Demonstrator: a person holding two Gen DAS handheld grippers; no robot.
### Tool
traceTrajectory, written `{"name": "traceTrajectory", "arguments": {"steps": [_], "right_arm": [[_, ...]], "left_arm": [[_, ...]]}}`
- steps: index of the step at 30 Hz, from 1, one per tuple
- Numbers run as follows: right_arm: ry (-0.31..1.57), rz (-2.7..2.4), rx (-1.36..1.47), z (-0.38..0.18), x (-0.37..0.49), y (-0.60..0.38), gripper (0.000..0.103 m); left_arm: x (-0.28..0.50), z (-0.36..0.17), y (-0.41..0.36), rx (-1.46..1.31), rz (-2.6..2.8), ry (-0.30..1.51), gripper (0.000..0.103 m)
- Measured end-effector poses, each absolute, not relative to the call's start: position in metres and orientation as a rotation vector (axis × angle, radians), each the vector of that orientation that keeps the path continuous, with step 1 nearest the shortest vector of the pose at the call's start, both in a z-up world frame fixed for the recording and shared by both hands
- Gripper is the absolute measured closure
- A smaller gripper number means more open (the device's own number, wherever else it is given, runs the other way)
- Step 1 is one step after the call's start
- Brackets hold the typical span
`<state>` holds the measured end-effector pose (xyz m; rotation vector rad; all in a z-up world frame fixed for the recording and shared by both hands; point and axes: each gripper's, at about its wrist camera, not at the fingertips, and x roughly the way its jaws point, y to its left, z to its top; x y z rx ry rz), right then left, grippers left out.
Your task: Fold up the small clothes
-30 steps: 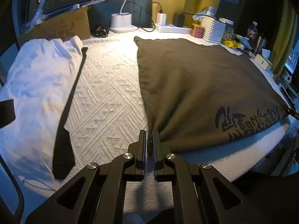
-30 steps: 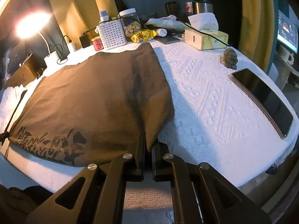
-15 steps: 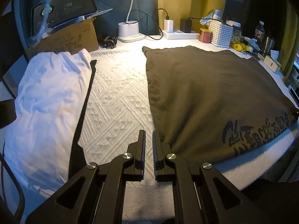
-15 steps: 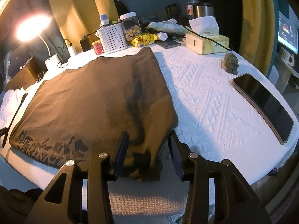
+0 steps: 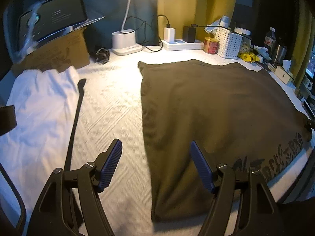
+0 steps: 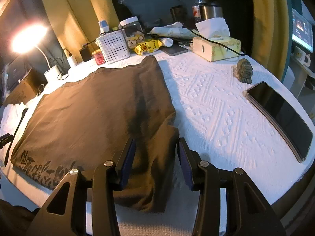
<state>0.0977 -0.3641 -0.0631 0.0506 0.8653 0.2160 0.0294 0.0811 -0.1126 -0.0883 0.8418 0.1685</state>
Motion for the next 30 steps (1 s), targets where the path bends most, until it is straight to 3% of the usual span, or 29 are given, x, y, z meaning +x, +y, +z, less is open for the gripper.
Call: {"name": "traceTrajectory", "arguments": {"steps": [8,11,14,16,20,30], "right_arm": [[0.878,0.189,0.063,-0.067,0.112,-0.365,0.057],[0.89,0.184,0.06,-0.07,0.118,-0.362,0.057],[0.897,0.181,0.056,-0.072,0.125,-0.359,0.057],[0.902,0.18,0.059,-0.073,0.13,-0.357,0.057],[0.912,0.174,0.056,-0.076,0.137,-0.355,0.057],[0.918,0.15,0.033,-0.073,0.136,-0.352,0.057]], "left_arm": [[0.07,-0.129,0.095,-0.057,0.151,0.845,0.032],[0.084,-0.136,0.104,-0.074,0.144,0.86,0.046],[0.095,-0.14,0.111,-0.073,0.148,0.868,0.049],[0.101,-0.143,0.112,-0.071,0.137,0.878,0.062],[0.109,-0.148,0.11,-0.056,0.092,0.896,0.102],[0.106,-0.146,0.119,-0.067,0.148,0.887,0.101]]}}
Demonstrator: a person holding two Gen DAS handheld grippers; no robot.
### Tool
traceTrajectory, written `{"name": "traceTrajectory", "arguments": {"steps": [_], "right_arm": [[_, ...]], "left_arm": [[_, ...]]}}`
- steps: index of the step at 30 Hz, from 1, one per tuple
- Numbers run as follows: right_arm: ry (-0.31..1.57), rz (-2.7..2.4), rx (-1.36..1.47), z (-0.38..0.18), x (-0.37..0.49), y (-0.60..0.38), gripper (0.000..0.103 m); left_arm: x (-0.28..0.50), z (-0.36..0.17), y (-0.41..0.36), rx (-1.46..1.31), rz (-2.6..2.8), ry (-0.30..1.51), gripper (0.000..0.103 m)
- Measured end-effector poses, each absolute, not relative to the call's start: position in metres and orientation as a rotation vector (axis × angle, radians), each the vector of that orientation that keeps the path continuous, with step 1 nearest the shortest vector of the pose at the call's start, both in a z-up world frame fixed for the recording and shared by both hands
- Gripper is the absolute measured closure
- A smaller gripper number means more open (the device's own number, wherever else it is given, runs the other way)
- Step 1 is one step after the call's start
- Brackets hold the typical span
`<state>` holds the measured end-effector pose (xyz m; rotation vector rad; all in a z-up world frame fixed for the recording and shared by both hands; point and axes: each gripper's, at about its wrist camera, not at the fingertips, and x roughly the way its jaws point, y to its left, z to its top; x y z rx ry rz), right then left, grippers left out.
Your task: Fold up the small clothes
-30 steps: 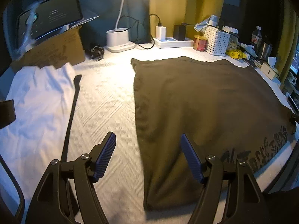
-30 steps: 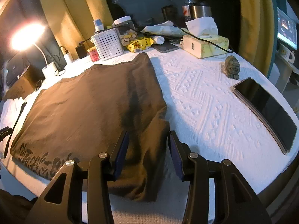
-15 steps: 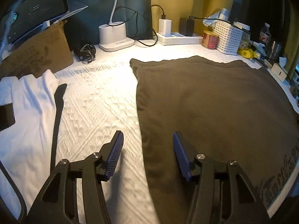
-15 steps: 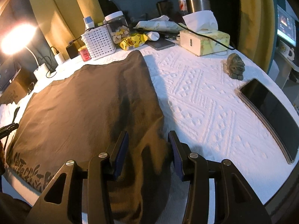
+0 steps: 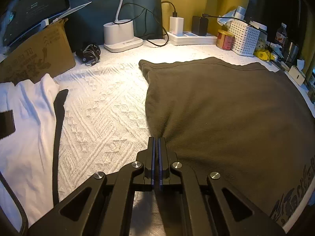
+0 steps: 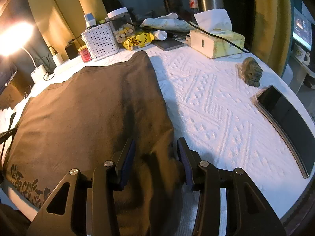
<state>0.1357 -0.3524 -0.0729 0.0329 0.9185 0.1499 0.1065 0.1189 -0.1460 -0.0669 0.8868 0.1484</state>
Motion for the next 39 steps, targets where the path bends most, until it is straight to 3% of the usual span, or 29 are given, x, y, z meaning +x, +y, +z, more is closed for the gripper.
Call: {"name": "traceTrajectory", "arguments": {"steps": [1,4,8,10,11,12,13,32,39], "right_arm": [[0.916,0.147,0.03,-0.071,0.134,-0.352,0.056],[0.903,0.142,0.019,-0.065,0.128,-0.35,0.028],[0.894,0.137,0.007,-0.058,0.119,-0.349,0.024],[0.889,0.137,0.001,-0.054,0.112,-0.347,0.024],[0.887,0.136,0.0,-0.052,0.109,-0.347,0.024],[0.885,0.135,0.002,-0.05,0.106,-0.348,0.024],[0.886,0.133,0.007,-0.048,0.1,-0.349,0.024],[1.044,0.245,0.027,-0.068,0.039,-0.341,0.024],[0.999,0.256,0.108,-0.073,0.055,-0.335,0.023]], "left_arm": [[0.106,-0.145,0.119,-0.071,0.159,0.888,0.1],[0.103,-0.138,0.12,-0.078,0.197,0.875,0.1],[0.093,-0.131,0.119,-0.08,0.223,0.858,0.094],[0.085,-0.127,0.116,-0.082,0.219,0.839,0.067],[0.08,-0.124,0.115,-0.09,0.215,0.822,0.041],[0.074,-0.12,0.113,-0.103,0.208,0.798,0.024],[0.068,-0.116,0.112,-0.117,0.205,0.774,0.022],[0.03,-0.105,0.083,-0.151,0.143,0.721,0.021],[0.036,-0.105,0.076,-0.146,0.134,0.732,0.021]]}}
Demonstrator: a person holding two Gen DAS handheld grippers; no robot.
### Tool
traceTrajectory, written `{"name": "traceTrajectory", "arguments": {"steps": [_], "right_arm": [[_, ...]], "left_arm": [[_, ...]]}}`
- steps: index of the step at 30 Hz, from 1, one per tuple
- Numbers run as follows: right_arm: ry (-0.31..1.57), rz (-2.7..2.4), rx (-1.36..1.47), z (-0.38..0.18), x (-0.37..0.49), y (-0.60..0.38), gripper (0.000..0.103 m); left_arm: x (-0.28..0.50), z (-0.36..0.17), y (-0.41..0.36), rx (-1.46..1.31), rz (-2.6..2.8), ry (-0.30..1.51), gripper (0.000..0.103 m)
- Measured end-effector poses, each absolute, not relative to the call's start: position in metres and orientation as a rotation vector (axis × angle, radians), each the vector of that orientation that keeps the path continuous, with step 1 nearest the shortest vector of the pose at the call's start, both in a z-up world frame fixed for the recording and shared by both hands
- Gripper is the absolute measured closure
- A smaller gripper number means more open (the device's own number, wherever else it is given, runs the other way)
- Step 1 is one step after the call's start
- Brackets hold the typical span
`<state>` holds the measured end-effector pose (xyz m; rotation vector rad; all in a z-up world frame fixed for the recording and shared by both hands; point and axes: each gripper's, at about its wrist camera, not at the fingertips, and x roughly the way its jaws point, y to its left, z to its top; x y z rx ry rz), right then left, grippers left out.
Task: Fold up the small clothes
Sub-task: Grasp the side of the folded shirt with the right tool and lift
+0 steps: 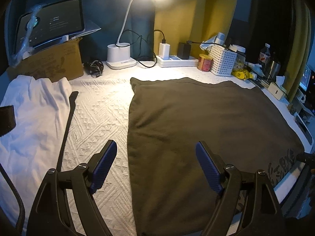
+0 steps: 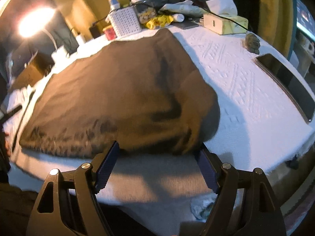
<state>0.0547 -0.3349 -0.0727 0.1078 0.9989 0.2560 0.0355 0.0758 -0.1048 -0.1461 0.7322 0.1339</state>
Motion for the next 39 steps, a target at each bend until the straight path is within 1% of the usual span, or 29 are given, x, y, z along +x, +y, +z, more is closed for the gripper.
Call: {"name": "traceTrajectory", "arguments": {"steps": [8,14,25,28,34,39], "right_arm": [[0.923,0.261,0.233,-0.077,0.091,-0.326,0.023],[0.893,0.285,0.23,-0.081,0.112,-0.309,0.023],[0.903,0.234,0.275,-0.08,0.147,-0.308,0.023],[0.929,0.235,0.21,-0.079,0.16,-0.299,0.023],[0.966,0.294,0.075,-0.08,0.18,-0.28,0.023],[0.97,0.279,-0.04,-0.083,0.189,-0.263,0.023]], "left_arm": [[0.049,-0.102,0.064,-0.101,0.103,0.731,0.021],[0.06,-0.104,0.059,-0.092,0.083,0.741,0.021],[0.074,-0.108,0.073,-0.121,0.078,0.747,0.021],[0.078,-0.111,0.078,-0.132,0.08,0.749,0.021],[0.078,-0.105,0.093,-0.168,0.079,0.684,0.021],[0.088,-0.112,0.102,-0.176,0.09,0.707,0.021]]}}
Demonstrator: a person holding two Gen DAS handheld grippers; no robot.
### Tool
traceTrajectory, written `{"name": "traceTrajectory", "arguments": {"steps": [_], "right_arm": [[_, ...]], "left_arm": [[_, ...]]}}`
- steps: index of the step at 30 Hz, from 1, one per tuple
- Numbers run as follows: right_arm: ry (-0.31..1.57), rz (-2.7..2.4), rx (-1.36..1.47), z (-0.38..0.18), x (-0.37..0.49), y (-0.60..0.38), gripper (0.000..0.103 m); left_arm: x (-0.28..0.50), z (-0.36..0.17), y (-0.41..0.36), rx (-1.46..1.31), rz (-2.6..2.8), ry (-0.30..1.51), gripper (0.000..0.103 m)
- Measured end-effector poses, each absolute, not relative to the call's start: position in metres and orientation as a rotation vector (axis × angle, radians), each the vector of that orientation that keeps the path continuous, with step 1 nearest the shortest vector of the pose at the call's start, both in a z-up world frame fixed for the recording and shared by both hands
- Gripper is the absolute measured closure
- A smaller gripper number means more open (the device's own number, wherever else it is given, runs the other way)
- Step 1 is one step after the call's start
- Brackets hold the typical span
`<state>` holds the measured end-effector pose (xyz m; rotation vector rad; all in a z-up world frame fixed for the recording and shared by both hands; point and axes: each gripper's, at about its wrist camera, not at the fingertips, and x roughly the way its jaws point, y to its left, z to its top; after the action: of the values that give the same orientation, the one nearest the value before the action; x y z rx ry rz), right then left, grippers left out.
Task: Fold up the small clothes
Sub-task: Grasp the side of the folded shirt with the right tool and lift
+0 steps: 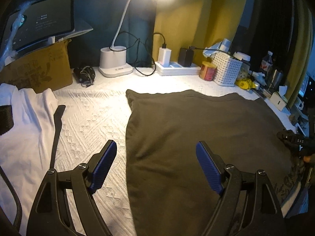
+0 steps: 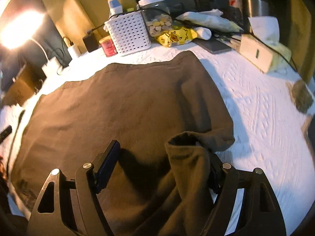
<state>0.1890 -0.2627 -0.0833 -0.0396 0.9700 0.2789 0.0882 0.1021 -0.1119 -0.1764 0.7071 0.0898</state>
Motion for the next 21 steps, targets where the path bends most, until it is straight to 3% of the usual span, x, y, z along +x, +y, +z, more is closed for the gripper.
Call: {"name": "traceTrajectory", "arguments": {"steps": [6,7,8,9,11,21], "right_arm": [[0.956,0.269,-0.155,-0.087,0.194,-0.249,0.033],[0.954,0.27,-0.165,-0.087,0.194,-0.248,0.039],[0.952,0.269,-0.179,-0.087,0.196,-0.247,0.055],[0.953,0.265,-0.186,-0.086,0.197,-0.247,0.059],[0.971,0.299,-0.172,-0.084,0.201,-0.245,0.079],[0.917,0.325,-0.199,-0.058,0.196,-0.204,0.085]], "left_arm": [[0.095,-0.117,0.104,-0.194,0.043,0.712,0.021],[0.097,-0.118,0.104,-0.192,0.041,0.716,0.021],[0.098,-0.119,0.104,-0.191,0.041,0.719,0.021],[0.1,-0.121,0.104,-0.188,0.046,0.724,0.021],[0.103,-0.124,0.105,-0.181,0.063,0.739,0.021],[0.096,-0.126,0.123,-0.218,0.077,0.737,0.021]]}}
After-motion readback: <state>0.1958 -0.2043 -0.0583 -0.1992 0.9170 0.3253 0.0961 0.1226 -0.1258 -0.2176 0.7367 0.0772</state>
